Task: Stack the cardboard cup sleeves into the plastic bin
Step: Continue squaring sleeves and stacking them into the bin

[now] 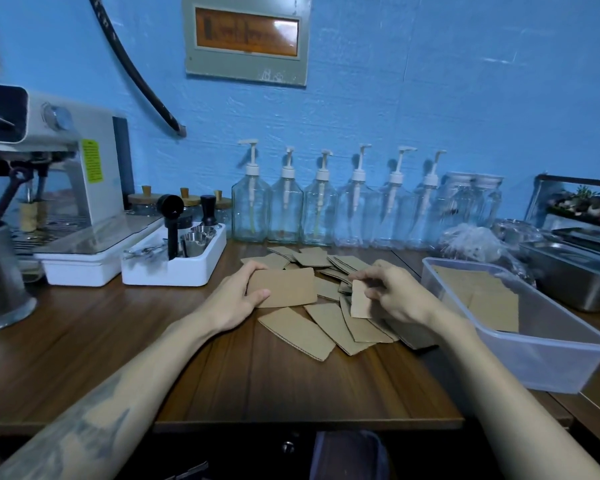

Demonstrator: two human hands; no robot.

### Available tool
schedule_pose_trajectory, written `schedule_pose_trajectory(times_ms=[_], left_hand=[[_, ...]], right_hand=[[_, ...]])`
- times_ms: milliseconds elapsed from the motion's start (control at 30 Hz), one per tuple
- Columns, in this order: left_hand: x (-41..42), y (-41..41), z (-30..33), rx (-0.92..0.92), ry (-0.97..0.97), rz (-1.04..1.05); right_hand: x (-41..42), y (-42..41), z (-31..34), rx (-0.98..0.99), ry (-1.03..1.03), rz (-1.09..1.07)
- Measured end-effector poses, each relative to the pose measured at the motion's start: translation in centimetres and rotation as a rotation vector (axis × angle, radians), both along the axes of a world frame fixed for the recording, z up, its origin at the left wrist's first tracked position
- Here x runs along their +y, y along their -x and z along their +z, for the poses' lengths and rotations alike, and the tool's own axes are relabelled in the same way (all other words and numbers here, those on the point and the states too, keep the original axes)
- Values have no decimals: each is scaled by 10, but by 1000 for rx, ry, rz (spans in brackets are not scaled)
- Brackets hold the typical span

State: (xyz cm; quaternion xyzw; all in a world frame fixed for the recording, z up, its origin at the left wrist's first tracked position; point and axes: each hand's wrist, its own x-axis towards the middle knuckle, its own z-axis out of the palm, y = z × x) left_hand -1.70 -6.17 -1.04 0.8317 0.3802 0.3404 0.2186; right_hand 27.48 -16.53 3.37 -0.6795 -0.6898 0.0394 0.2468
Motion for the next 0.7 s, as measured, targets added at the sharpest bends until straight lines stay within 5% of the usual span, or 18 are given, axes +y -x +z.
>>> schedule_pose_trajectory(times_ms=[300, 400, 567, 700], left_hand=[[1, 0, 0, -54, 114, -66], [3, 1, -1, -72, 143, -85], [5, 0, -1, -55, 113, -77], [4, -2, 0, -55, 160, -131]], right_hand=[[14, 46, 12, 287, -250, 123], [14, 56, 9, 208, -157, 205], [4, 40, 8, -213, -1, 175], [3, 37, 7, -93, -24, 239]])
